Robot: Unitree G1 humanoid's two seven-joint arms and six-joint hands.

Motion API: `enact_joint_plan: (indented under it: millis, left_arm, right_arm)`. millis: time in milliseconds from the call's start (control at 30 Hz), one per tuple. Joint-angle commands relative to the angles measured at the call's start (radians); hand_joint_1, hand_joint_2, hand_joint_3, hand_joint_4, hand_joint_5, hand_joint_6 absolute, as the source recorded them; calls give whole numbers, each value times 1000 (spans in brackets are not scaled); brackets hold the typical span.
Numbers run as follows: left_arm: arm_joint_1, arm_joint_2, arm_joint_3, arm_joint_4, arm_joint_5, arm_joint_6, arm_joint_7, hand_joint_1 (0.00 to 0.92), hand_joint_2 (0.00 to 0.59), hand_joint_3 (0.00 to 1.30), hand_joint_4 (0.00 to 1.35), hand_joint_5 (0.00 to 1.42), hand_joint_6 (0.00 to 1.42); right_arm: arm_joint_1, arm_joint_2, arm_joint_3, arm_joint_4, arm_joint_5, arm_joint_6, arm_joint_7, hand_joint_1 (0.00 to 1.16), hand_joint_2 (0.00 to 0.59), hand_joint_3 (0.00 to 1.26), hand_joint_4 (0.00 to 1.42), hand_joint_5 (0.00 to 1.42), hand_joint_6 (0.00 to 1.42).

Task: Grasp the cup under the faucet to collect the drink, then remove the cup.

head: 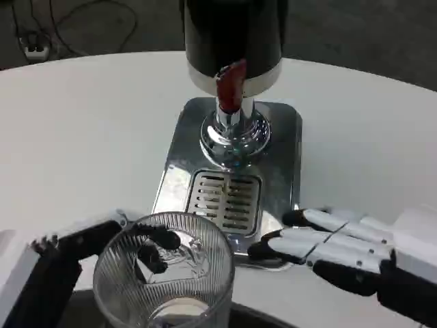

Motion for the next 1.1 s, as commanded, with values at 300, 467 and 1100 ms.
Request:
enact_joint_plan:
  millis: [300,467,1100]
  left_arm:
    - [9,-7,10,-17,-18,-34,5,632,58,695,664,717,475]
    - [5,-15,5,4,-6,-46,11,632,56,695,664,717,475]
    - [-123,-12,97,246,70,-212,74,630,65,704,693,744,520]
  right_arm:
    - [9,2,-9,-21,17,12,8,374,397,105,75,2,0]
    - [15,5,-9,-24,17,13,8,374,397,105,75,2,0]
    - [29,14,-2,-32,8,23,1,377,398,105,74,2,0]
